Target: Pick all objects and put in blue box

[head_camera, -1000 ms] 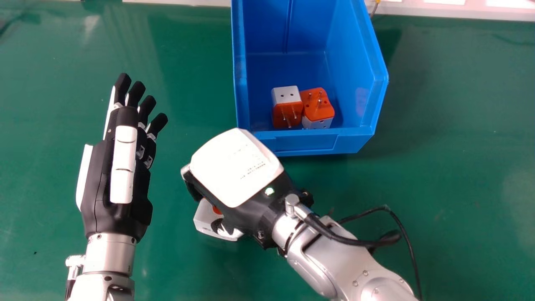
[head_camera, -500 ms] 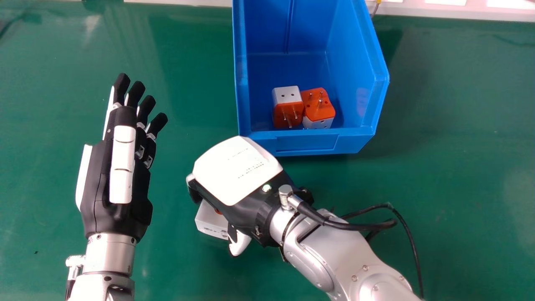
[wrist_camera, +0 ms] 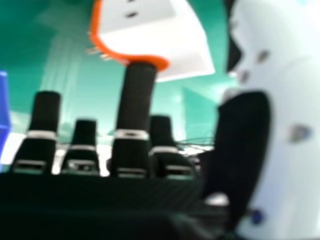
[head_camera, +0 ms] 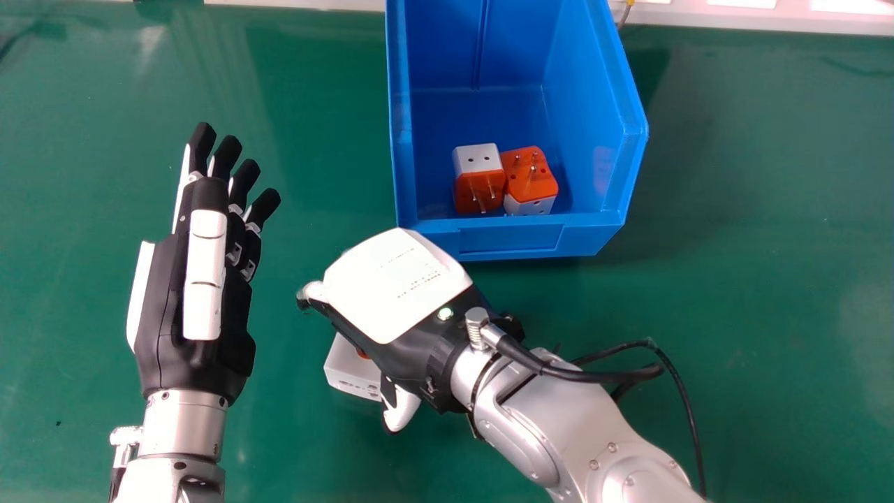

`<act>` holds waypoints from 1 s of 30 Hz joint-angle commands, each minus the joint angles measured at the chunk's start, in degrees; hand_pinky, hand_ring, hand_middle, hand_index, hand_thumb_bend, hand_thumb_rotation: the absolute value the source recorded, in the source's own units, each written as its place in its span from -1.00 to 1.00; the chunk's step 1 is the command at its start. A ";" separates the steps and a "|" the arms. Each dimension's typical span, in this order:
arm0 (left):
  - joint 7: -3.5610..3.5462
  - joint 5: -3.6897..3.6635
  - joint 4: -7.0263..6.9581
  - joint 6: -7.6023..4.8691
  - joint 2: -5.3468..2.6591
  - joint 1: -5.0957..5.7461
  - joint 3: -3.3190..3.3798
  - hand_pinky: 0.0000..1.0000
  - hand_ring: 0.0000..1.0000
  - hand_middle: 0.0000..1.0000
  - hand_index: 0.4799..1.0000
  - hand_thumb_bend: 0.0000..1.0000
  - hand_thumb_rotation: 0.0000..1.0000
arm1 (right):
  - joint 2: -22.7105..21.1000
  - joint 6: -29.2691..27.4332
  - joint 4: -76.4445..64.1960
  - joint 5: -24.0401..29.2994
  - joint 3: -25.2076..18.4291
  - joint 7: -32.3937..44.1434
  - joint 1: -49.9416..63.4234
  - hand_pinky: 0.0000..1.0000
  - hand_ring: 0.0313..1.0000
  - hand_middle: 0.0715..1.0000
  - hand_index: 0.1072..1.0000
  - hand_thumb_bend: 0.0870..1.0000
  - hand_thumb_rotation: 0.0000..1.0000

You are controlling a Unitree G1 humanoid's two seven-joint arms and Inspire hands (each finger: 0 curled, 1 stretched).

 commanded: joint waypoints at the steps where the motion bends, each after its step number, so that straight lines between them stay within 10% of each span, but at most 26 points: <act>1: -0.31 -0.24 -0.79 -1.11 0.22 -0.50 0.09 0.88 0.96 0.98 0.96 0.38 0.63 | 0.10 -0.15 -0.83 -0.19 0.03 1.04 -0.22 0.38 0.85 0.93 0.70 0.37 -0.95; 30: -0.13 0.10 -1.29 -1.18 0.13 -0.02 -0.22 0.86 0.94 0.97 0.91 0.38 0.62 | 0.62 -0.07 7.92 1.01 2.35 0.26 0.28 0.47 0.94 0.99 0.79 0.36 -0.85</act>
